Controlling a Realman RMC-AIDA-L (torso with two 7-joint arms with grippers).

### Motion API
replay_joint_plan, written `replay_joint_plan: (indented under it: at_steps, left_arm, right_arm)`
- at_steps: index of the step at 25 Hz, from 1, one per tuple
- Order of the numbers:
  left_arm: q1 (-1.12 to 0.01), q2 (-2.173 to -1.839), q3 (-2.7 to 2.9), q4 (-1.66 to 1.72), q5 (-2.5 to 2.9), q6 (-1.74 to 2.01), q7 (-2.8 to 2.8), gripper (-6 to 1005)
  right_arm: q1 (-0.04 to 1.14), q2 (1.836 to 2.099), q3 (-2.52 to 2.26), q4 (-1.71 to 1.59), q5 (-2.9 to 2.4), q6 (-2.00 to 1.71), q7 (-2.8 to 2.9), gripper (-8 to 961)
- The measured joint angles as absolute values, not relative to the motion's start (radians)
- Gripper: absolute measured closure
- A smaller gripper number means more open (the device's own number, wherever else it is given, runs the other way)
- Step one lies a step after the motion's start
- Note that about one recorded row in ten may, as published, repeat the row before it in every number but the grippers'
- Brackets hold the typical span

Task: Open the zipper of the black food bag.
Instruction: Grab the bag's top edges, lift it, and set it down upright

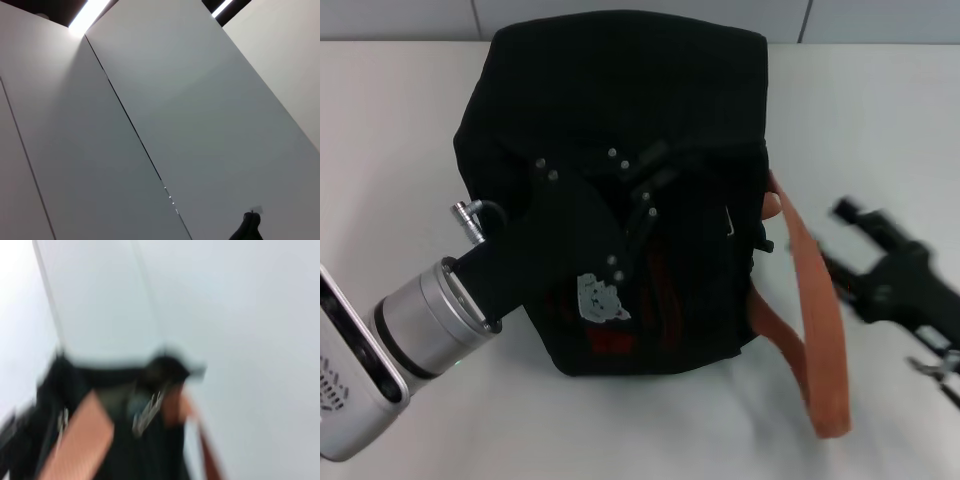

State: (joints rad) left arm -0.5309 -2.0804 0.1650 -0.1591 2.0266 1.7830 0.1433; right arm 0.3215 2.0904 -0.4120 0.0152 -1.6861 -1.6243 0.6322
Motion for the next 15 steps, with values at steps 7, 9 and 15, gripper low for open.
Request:
replay_joint_plan:
  at_steps: [7,9,15]
  left_arm:
    - [-0.527,-2.080,0.163,-0.161,2.026,1.777,0.149,910]
    - [-0.527,-2.080,0.164,-0.162,2.026,1.777,0.149,910]
    - [-0.526,-2.080,0.163,-0.167,2.026,1.776,0.149,909]
  right_arm:
    - [0.312,2.088,-0.248,0.066,-1.687,-1.802,0.458,119]
    - [0.351,2.089,-0.245,0.074,-1.688,-1.801,0.475,119]
    - [0.456,2.095,-0.202,0.168,-1.687,-1.744,0.332,119]
